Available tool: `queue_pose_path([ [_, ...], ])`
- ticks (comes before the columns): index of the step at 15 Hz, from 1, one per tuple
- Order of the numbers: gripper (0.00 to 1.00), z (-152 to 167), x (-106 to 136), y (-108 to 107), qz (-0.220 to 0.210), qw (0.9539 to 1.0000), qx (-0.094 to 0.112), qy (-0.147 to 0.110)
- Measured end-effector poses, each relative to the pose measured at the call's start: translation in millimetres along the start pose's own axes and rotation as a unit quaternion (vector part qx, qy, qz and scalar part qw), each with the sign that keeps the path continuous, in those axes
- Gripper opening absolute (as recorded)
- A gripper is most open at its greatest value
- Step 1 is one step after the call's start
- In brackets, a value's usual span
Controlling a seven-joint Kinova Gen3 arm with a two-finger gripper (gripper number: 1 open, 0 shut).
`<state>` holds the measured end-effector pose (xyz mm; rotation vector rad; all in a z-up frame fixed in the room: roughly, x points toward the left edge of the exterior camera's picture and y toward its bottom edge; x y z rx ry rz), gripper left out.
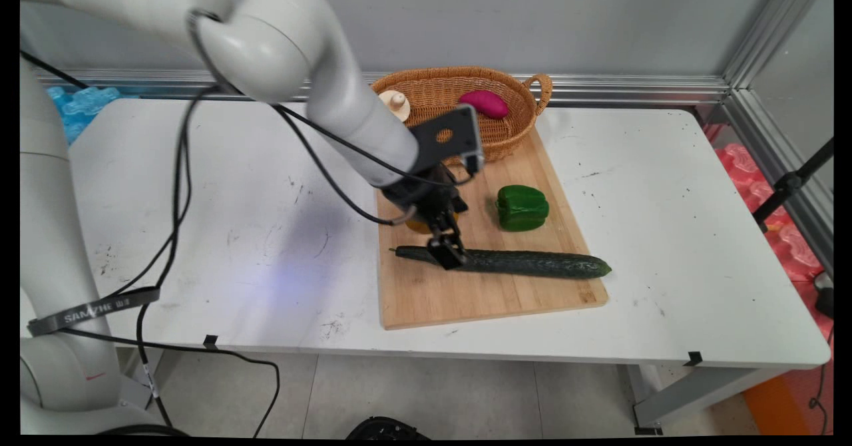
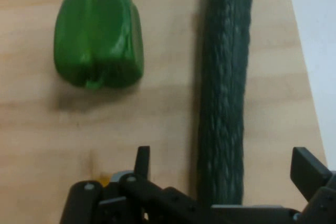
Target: Pick up the cucumber from the cutting board, then place the picked object in the vegetable basket
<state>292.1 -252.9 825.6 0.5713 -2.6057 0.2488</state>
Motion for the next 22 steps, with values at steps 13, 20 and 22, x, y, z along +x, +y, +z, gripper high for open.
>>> queue_pose_path([
  [13,0.0,87,17,4,0.01,0.9999,-0.002,0.012],
  [20,0.0,71,40,-6,0.007,0.9996,-0.003,0.029],
  [22,0.0,61,56,-13,0.011,0.9992,-0.004,0.038],
])
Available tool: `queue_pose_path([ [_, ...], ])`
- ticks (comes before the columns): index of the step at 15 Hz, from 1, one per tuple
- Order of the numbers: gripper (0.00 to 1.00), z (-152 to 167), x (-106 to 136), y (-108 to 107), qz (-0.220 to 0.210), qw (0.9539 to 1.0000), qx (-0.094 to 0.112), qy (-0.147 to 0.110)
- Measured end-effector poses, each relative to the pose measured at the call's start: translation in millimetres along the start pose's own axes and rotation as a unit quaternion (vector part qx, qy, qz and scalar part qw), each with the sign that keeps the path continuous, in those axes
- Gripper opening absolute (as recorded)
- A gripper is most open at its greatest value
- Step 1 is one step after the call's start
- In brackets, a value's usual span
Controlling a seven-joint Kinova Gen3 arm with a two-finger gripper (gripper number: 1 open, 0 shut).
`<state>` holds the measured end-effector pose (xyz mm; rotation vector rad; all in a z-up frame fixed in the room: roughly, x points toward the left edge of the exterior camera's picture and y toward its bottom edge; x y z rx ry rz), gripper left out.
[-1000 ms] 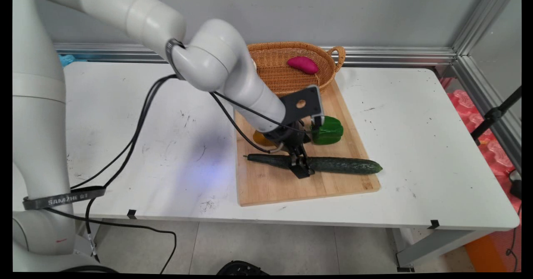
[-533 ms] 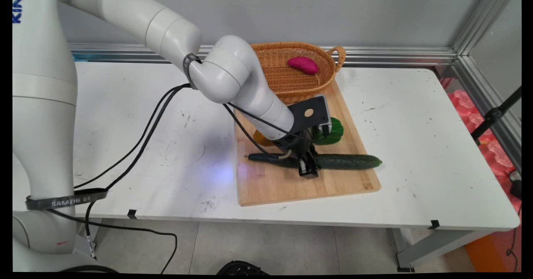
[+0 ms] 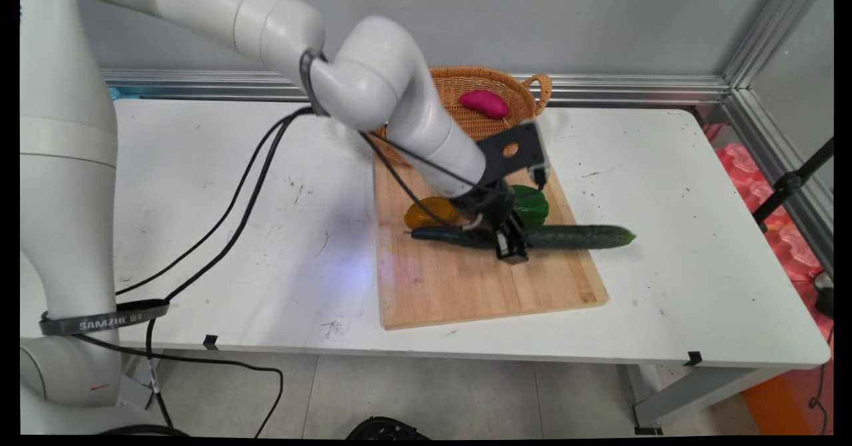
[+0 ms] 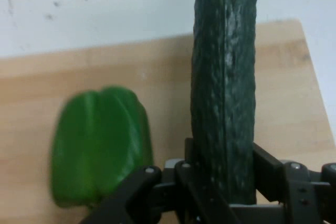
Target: Place the picked object in the vegetable basket
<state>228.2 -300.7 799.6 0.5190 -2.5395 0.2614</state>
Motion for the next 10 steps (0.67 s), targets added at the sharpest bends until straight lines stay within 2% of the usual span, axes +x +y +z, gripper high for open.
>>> queue_pose_path([
  [5,0.0,-28,27,-28,0.007,0.9996,0.016,0.022],
  [8,0.0,-44,32,-58,0.012,0.9989,0.04,0.024],
  [10,0.0,-55,30,-83,0.013,0.9977,0.062,0.023],
])
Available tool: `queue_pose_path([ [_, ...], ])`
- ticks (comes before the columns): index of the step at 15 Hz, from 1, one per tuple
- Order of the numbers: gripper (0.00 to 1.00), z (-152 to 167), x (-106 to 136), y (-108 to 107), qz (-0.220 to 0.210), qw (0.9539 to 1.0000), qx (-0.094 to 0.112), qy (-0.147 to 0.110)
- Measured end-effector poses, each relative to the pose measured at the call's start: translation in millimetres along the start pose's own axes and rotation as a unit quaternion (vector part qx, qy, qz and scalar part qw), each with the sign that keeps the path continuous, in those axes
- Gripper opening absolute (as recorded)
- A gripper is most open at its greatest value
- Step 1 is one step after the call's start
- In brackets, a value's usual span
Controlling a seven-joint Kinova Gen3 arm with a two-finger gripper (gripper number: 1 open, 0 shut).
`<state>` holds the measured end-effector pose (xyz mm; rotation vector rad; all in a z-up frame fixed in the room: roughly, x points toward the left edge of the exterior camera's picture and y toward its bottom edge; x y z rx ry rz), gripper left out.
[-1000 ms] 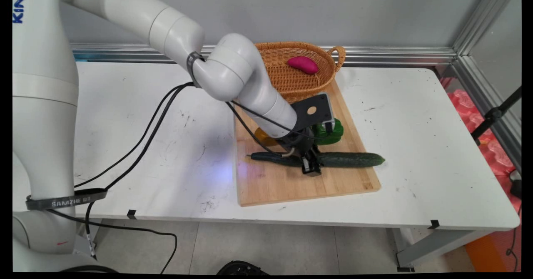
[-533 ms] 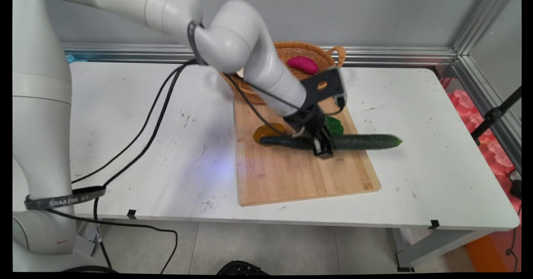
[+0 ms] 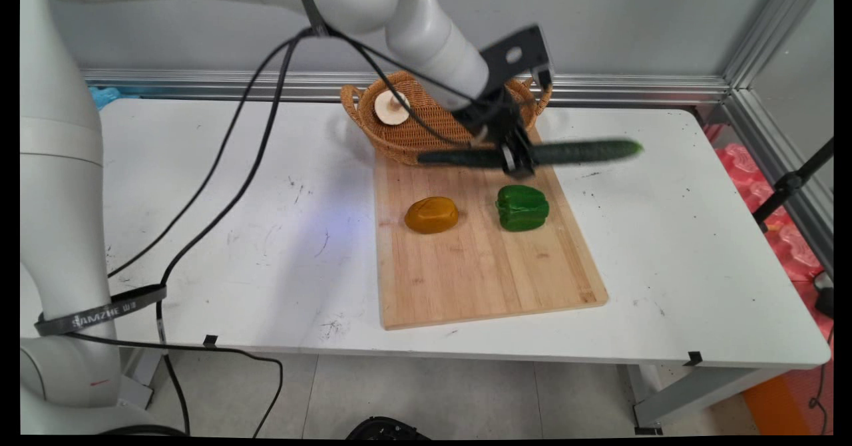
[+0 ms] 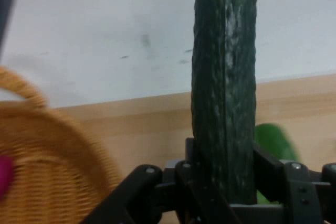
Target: Place the picked object in the vegetable basket
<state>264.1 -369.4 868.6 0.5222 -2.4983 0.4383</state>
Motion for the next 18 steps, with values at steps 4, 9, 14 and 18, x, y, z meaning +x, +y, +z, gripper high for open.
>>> queue_pose_path([
  [4,0.0,-8,-11,-42,-0.004,0.9993,0.037,-0.005],
  [9,0.0,-7,-32,-84,0.001,0.9976,0.067,-0.015],
  [14,0.0,8,-55,-110,0.011,0.997,0.072,-0.025],
  [18,0.0,23,-67,-123,0.01,0.9971,0.072,-0.023],
])
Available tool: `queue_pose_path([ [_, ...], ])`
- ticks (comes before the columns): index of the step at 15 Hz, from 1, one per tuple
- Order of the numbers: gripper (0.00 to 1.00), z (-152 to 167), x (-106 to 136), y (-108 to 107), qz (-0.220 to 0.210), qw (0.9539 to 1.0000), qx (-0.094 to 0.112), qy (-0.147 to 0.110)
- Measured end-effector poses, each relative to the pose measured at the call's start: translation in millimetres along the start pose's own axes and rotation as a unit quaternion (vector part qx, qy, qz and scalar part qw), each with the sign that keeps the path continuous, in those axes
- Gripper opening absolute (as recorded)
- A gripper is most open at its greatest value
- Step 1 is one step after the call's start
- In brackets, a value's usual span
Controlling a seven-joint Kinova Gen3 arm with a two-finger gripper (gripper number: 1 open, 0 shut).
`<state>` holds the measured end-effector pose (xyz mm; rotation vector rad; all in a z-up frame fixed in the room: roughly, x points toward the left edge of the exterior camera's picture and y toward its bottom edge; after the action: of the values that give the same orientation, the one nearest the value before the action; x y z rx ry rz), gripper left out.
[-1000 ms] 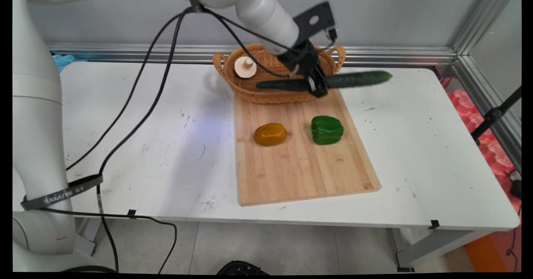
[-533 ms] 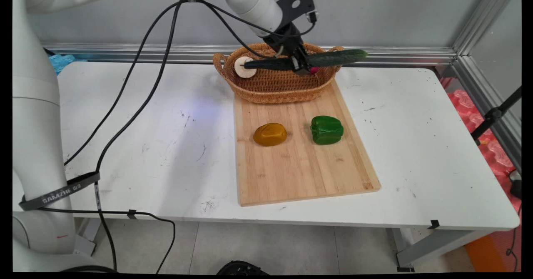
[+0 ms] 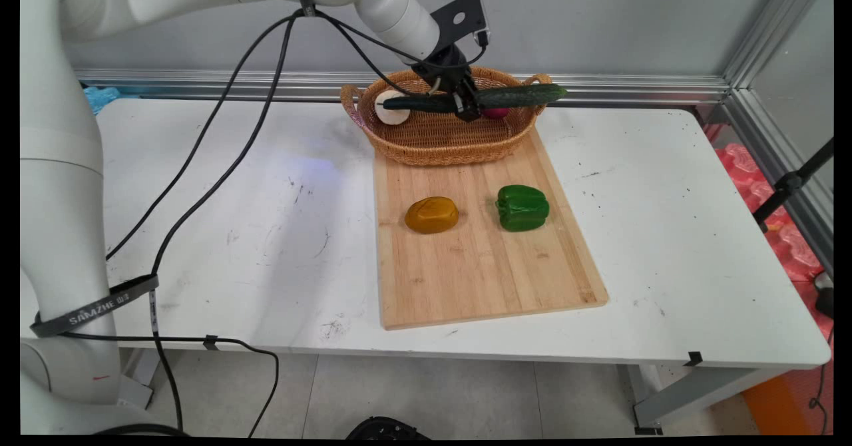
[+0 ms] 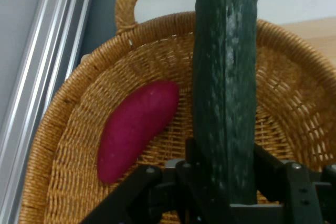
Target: Place the picked object in the vegetable basket
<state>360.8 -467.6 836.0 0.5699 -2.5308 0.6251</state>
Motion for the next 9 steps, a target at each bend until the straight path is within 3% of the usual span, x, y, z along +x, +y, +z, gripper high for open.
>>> queue_pose_path([
  [4,0.0,13,-6,-6,-0.003,1.0,-0.004,0.003],
  [5,1.0,16,-8,-7,-0.004,1.0,-0.005,0.003],
  [9,1.0,24,-13,-9,-0.009,0.9999,-0.013,0.004],
])
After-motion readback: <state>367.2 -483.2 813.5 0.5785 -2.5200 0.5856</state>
